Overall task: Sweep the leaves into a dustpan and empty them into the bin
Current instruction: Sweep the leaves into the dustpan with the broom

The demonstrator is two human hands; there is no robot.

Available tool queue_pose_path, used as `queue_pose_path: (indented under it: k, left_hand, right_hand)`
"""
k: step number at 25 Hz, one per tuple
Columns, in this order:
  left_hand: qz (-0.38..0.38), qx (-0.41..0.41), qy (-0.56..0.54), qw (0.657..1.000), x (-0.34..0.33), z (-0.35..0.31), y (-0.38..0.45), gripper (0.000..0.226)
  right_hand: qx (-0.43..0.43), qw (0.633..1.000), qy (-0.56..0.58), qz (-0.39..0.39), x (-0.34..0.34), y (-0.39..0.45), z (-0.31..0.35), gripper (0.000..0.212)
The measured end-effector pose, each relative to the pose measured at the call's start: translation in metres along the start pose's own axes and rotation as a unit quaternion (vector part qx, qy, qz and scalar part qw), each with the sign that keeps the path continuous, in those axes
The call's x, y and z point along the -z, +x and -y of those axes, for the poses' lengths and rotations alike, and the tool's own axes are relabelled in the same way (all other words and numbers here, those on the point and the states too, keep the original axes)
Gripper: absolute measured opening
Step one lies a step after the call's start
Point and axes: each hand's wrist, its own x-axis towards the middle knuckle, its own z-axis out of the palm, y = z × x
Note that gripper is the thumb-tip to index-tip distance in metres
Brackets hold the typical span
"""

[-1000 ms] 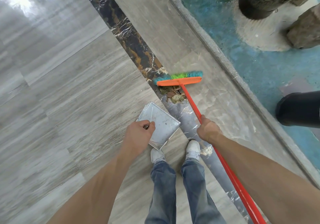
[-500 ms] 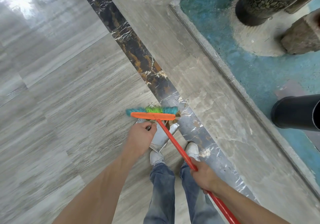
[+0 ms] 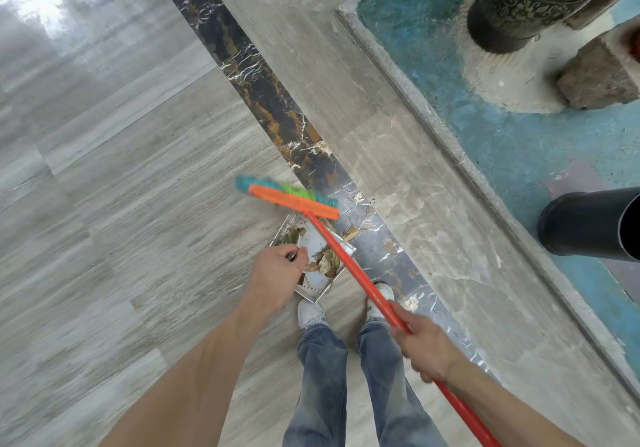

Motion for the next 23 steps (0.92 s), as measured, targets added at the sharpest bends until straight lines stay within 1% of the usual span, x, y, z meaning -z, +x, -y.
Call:
queue_pose_path:
  k: [4, 8, 10, 14, 17, 20, 23]
  left_hand:
    - [-0.001, 0.001, 0.002, 1.000, 0.001, 0.003, -0.003, 0.045]
    - [-0.001, 0.003, -0.008, 1.000, 0.007, 0.010, -0.011, 0.051]
    - [0.000, 0.006, -0.014, 1.000, 0.010, 0.016, -0.018, 0.044]
    - [0.013, 0.011, 0.006, 1.000, 0.017, 0.031, -0.036, 0.052]
    - [-0.008, 0.022, -0.005, 1.000, 0.022, 0.038, -0.048, 0.050]
    - [-0.025, 0.027, -0.015, 0.999, 0.023, 0.047, -0.065, 0.050]
    - [-0.030, 0.038, -0.024, 0.999, 0.024, 0.064, -0.080, 0.048]
  right_hand:
    - [0.000, 0.998, 0.012, -0.057, 0.038, 0.035, 0.027, 0.052]
    - [-0.016, 0.997, 0.029, -0.076, 0.061, 0.067, 0.043, 0.057]
    - [-0.017, 0.996, 0.013, -0.091, 0.068, 0.079, 0.048, 0.055]
    - [-0.012, 0.993, -0.026, -0.114, 0.083, 0.103, 0.058, 0.054]
    - [0.005, 0.989, -0.063, -0.132, 0.090, 0.120, 0.071, 0.055]
    - [0.025, 0.986, -0.101, -0.129, 0.091, 0.133, 0.086, 0.060]
    - [0.045, 0.982, -0.130, -0.126, 0.085, 0.146, 0.098, 0.053]
